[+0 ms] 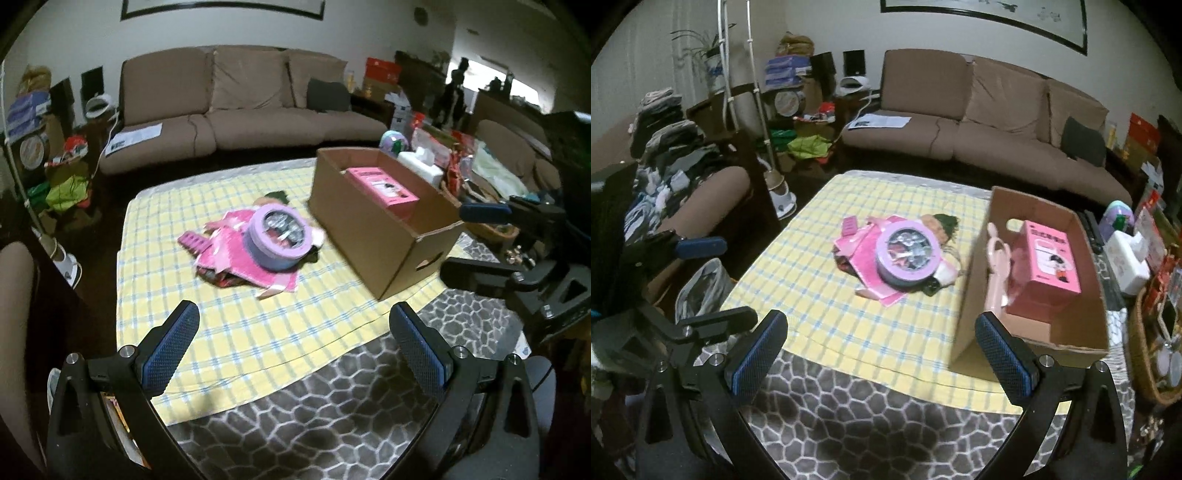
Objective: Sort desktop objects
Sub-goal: 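Withdraw the left tool from the cardboard box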
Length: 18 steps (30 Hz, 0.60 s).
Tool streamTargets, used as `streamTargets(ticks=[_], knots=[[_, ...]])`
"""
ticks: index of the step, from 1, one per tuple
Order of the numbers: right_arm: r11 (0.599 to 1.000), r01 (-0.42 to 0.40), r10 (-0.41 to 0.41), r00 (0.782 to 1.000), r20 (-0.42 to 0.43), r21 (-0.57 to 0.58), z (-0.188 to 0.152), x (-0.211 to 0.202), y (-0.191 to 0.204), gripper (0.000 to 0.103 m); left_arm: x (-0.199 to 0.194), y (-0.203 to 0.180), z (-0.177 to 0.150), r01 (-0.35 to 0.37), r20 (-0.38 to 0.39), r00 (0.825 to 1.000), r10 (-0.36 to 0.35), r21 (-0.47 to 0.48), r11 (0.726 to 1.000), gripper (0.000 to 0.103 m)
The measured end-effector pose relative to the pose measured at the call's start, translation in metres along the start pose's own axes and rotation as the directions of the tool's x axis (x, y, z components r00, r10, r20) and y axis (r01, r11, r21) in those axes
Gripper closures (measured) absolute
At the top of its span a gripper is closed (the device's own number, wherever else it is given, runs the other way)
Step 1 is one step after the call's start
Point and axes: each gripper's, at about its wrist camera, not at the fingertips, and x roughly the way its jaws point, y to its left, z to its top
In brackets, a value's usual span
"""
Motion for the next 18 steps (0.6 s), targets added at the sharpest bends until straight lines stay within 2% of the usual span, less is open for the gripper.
streamTargets(ticks=[8, 14, 18], knots=[[0.998, -0.062, 0.063, 0.998, -0.012, 0.015, -0.011, 0.041, 0.014, 0.0, 0.033, 0.06, -0.028, -0.021, -0.056, 0.998, 0.016, -0.082, 0.996, 0.0], [0.995, -0.102, 0.102, 0.995, 0.008, 0.016, -0.016, 0.076, 0.023, 0.0, 0.061, 0.086, -0.039, 0.004, -0.075, 0.997, -0.013, -0.119, 0.993, 0.0], [0.992, -0.121, 0.121, 0.993, -0.01, 0.035, -0.017, 0.109, 0.023, 0.0, 0.081, 0.098, -0.039, 0.028, -0.066, 0.997, -0.036, -0.131, 0.991, 0.0]])
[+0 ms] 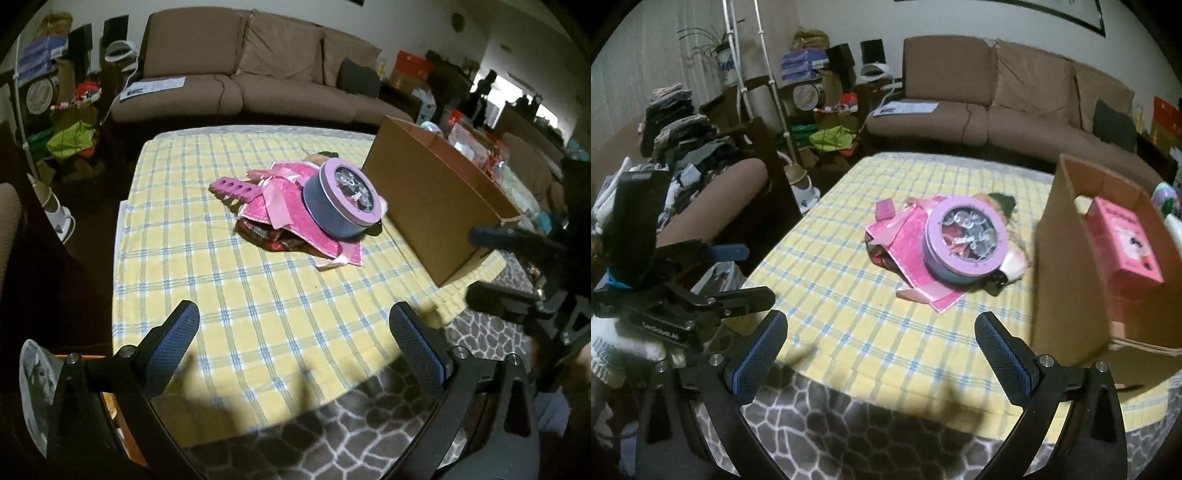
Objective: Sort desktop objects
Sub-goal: 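Withdraw the left tool from the cardboard box, then move the left tool toward the purple tin on pink fabric, then close the left tool on the purple-lidded teal tin and lift it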
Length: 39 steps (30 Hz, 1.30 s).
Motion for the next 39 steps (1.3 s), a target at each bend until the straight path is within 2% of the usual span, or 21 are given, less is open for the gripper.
streamTargets(ticks=[6, 12, 16, 19, 23, 25, 27, 35, 37, 39], knots=[[0.994, -0.035, 0.036, 0.999, -0.009, 0.101, -0.004, 0.042, -0.023, 0.0, 0.02, 0.013, 0.024, 0.045, 0.047, 0.998, -0.045, -0.012, 0.999, 0.0], [0.981, 0.006, -0.011, 1.0, 0.027, 0.195, -0.008, 0.073, -0.056, 0.0, 0.043, 0.009, 0.069, 0.095, 0.09, 0.991, -0.097, 0.025, 0.995, 0.0], [0.975, 0.038, -0.05, 0.998, 0.048, 0.221, -0.004, 0.089, -0.073, 0.0, 0.071, 0.001, 0.102, 0.129, 0.064, 0.989, -0.131, 0.035, 0.991, 0.0], [0.967, 0.052, -0.07, 0.995, 0.066, 0.248, -0.001, 0.098, -0.086, 0.0, 0.095, -0.009, 0.122, 0.126, 0.045, 0.991, -0.129, 0.058, 0.99, 0.0], [0.966, 0.045, -0.067, 0.995, 0.078, 0.253, 0.005, 0.107, -0.093, 0.0, 0.127, -0.024, 0.136, 0.151, 0.01, 0.988, -0.152, 0.07, 0.986, 0.001], [0.973, 0.05, -0.073, 0.993, 0.092, 0.227, 0.009, 0.109, -0.091, 0.0, 0.139, -0.028, 0.137, 0.161, 0.0, 0.987, -0.162, 0.067, 0.985, 0.004], [0.975, 0.038, -0.061, 0.993, 0.098, 0.22, 0.013, 0.112, -0.091, 0.0, 0.15, -0.032, 0.137, 0.16, -0.014, 0.987, -0.159, 0.072, 0.985, 0.014], [0.96, -0.008, -0.03, 0.991, 0.131, 0.28, 0.018, 0.12, -0.108, 0.003, 0.177, -0.05, 0.128, 0.173, -0.06, 0.984, -0.165, 0.176, 0.969, 0.044], [0.961, -0.009, -0.027, 0.991, 0.128, 0.276, 0.019, 0.12, -0.109, 0.003, 0.179, -0.055, 0.127, 0.152, -0.058, 0.988, -0.143, 0.207, 0.966, 0.044], [0.961, -0.012, -0.023, 0.992, 0.123, 0.278, 0.02, 0.119, -0.11, 0.003, 0.178, -0.054, 0.127, 0.159, -0.058, 0.987, -0.151, 0.2, 0.967, 0.044]])
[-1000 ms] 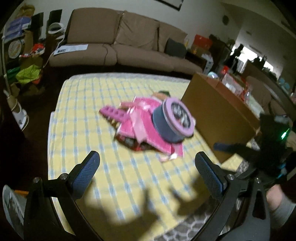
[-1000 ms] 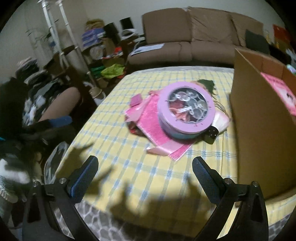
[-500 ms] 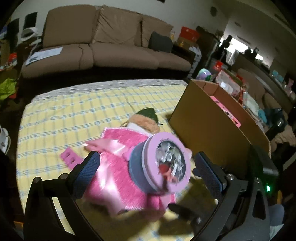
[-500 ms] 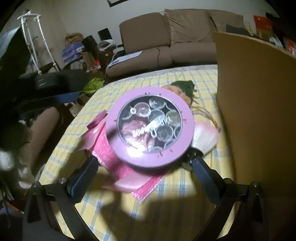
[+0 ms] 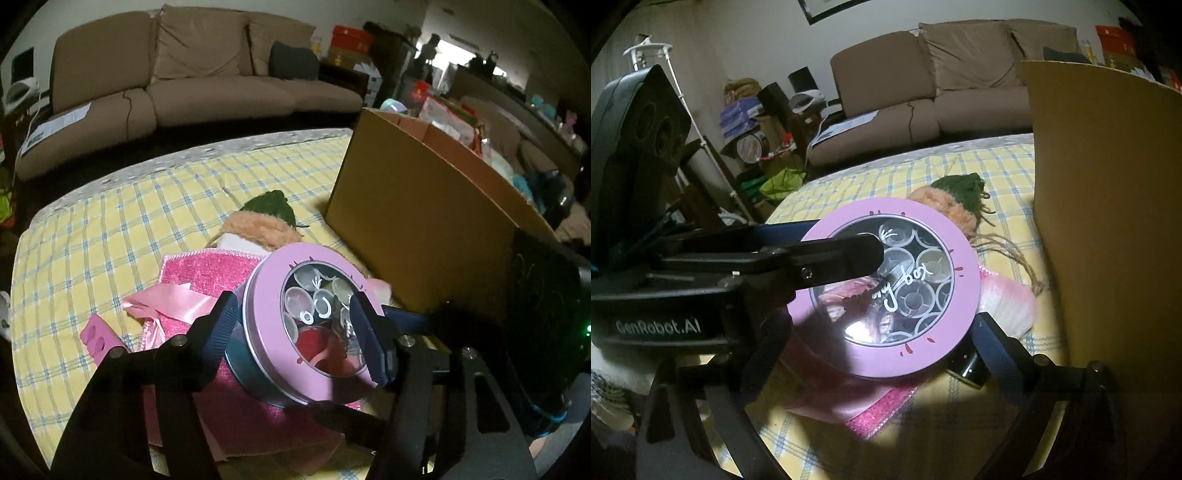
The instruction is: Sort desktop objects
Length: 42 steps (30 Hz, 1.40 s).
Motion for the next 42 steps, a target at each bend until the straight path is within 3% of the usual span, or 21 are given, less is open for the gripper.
streamTargets(ticks=[17, 20, 21, 22, 23, 25, 28, 31, 36, 38, 42], knots=[[0.994, -0.041, 0.049, 0.996, 0.069, -0.104, 0.036, -0.07, 0.042, 0.011, -0.101, -0.018, 0.001, 0.057, 0.119, 0.992, -0.05, -0.056, 0.997, 0.044], [0.992, -0.087, 0.091, 0.995, 0.04, -0.092, 0.031, -0.071, 0.047, 0.021, -0.098, -0.031, -0.007, 0.117, 0.095, 0.989, -0.11, -0.069, 0.991, 0.045], [0.989, -0.106, 0.111, 0.993, 0.038, -0.106, 0.028, -0.072, 0.054, 0.022, -0.095, -0.04, -0.009, 0.108, 0.078, 0.991, -0.104, -0.053, 0.993, 0.045], [0.983, -0.111, 0.115, 0.993, 0.021, -0.149, 0.025, -0.073, 0.067, 0.021, -0.094, -0.045, -0.013, 0.042, 0.076, 0.996, -0.039, -0.029, 0.999, 0.046], [0.983, -0.095, 0.099, 0.995, 0.022, -0.16, 0.023, -0.074, 0.071, 0.031, -0.096, -0.042, -0.015, 0.034, 0.078, 0.996, -0.031, -0.036, 0.999, 0.046], [0.985, -0.025, 0.019, 0.999, -0.039, -0.168, 0.018, -0.067, 0.07, 0.03, -0.105, -0.021, -0.024, 0.029, 0.094, 0.995, -0.019, -0.111, 0.993, 0.046], [0.989, -0.015, 0.008, 0.999, -0.047, -0.146, 0.007, -0.071, 0.05, 0.028, -0.12, 0.006, -0.043, -0.016, 0.103, 0.994, 0.031, -0.141, 0.99, 0.046], [0.996, -0.025, 0.019, 0.997, -0.073, -0.088, -0.005, -0.07, 0.032, 0.025, -0.133, 0.025, -0.073, -0.043, 0.101, 0.993, 0.059, -0.159, 0.986, 0.037], [0.995, -0.096, 0.096, 0.99, -0.103, 0.001, -0.033, -0.072, 0.022, 0.021, -0.165, 0.033, -0.142, 0.004, 0.143, 0.989, 0.028, -0.22, 0.976, 0.008], [0.993, -0.118, 0.12, 0.986, -0.115, 0.024, -0.047, -0.076, 0.022, 0.02, -0.173, 0.026, -0.165, 0.041, 0.15, 0.989, -0.005, -0.234, 0.971, 0.006], [0.985, -0.149, 0.161, 0.973, -0.164, 0.08, -0.072, -0.083, 0.022, 0.019, -0.155, 0.004, -0.182, 0.069, 0.069, 0.996, -0.054, -0.243, 0.967, 0.006]])
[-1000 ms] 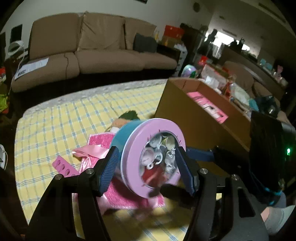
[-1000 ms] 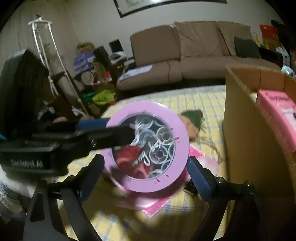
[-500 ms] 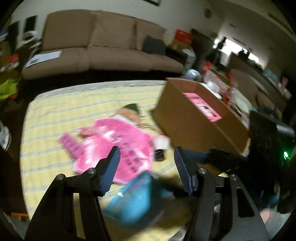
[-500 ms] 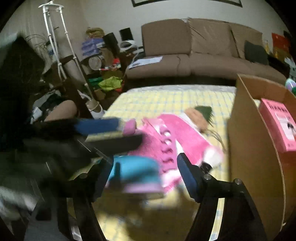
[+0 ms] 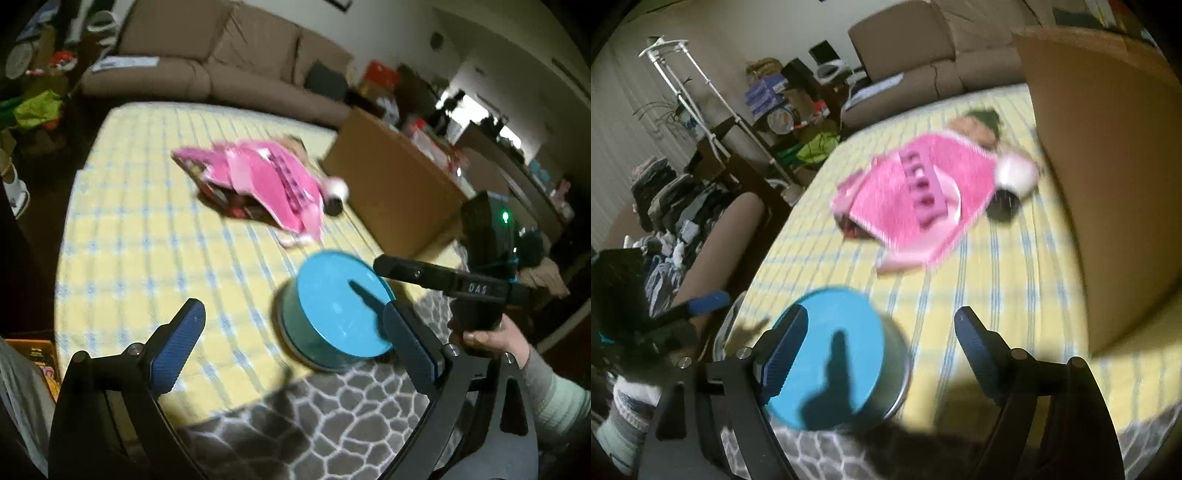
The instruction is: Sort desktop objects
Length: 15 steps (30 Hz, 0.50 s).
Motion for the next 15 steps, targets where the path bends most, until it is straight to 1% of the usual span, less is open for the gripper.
streamTargets(ticks=[2, 4, 5, 7, 8, 9, 11, 12, 14, 15], knots=[[0.999, -0.009, 0.01, 1.0, -0.019, 0.051, -0.007, -0.005, -0.006, 0.019, 0.007, -0.006, -0.002, 0.007, -0.016, 1.0, -0.007, 0.004, 1.0, 0.006], [0.996, -0.012, 0.013, 1.0, -0.018, 0.083, -0.012, -0.01, -0.01, 0.017, 0.014, -0.01, -0.004, 0.056, -0.021, 0.998, -0.056, -0.019, 0.998, 0.006], [0.996, -0.005, 0.008, 1.0, -0.022, 0.093, -0.014, -0.013, -0.013, 0.017, 0.017, -0.01, -0.005, 0.063, -0.025, 0.998, -0.064, -0.023, 0.998, 0.009], [0.993, -0.018, 0.022, 0.999, -0.035, 0.115, -0.017, -0.014, -0.018, 0.017, 0.027, -0.01, -0.01, 0.066, -0.049, 0.997, -0.068, -0.037, 0.997, 0.022], [0.99, -0.039, 0.045, 0.998, -0.041, 0.138, -0.021, -0.013, -0.021, 0.017, 0.031, -0.01, -0.016, 0.073, -0.061, 0.995, -0.076, -0.051, 0.996, 0.032], [0.985, -0.063, 0.071, 0.997, -0.043, 0.163, -0.023, -0.012, -0.024, 0.016, 0.038, -0.007, -0.019, 0.074, -0.078, 0.994, -0.079, -0.073, 0.995, 0.037], [0.973, -0.1, 0.113, 0.992, -0.052, 0.209, -0.03, -0.006, -0.028, 0.018, 0.044, -0.007, -0.024, 0.056, -0.097, 0.993, -0.064, -0.078, 0.995, 0.043], [0.969, -0.109, 0.125, 0.991, -0.057, 0.221, -0.032, -0.003, -0.028, 0.021, 0.046, -0.007, -0.026, 0.026, -0.105, 0.994, -0.032, -0.063, 0.998, 0.041], [0.957, -0.149, 0.168, 0.984, -0.057, 0.25, -0.037, 0.002, -0.027, 0.025, 0.045, -0.005, -0.028, 0.012, -0.09, 0.996, -0.018, -0.07, 0.997, 0.041], [0.946, -0.182, 0.204, 0.978, -0.053, 0.269, -0.039, 0.004, -0.025, 0.026, 0.042, -0.001, -0.028, -0.003, -0.081, 0.997, -0.004, -0.087, 0.996, 0.04]])
